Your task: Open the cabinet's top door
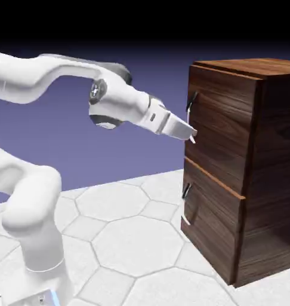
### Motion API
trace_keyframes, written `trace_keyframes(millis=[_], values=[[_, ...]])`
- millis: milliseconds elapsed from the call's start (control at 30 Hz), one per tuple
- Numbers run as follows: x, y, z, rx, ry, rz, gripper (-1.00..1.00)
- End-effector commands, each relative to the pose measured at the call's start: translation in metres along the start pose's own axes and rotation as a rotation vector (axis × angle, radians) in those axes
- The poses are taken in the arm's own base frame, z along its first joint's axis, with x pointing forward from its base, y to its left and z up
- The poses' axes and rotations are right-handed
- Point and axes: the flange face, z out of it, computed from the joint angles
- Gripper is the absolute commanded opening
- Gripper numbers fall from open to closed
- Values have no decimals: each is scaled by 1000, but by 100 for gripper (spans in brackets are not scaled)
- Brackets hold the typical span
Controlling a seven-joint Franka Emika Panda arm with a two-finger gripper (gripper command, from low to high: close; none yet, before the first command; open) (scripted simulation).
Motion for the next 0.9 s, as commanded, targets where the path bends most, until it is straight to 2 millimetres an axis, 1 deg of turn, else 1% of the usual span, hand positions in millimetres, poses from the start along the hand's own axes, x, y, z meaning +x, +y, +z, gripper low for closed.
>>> trace_keyframes(millis=[0, 233, 433, 633, 867], values=[[-2, -1, -1, 10, 9, 0, 0], [-17, -5, -5, 76, 76, -6, 0], [-33, -9, -5, 129, 142, -17, 0], [-51, -12, 0, 176, 214, -33, 0], [-74, -16, 12, 221, 307, -55, 0]])
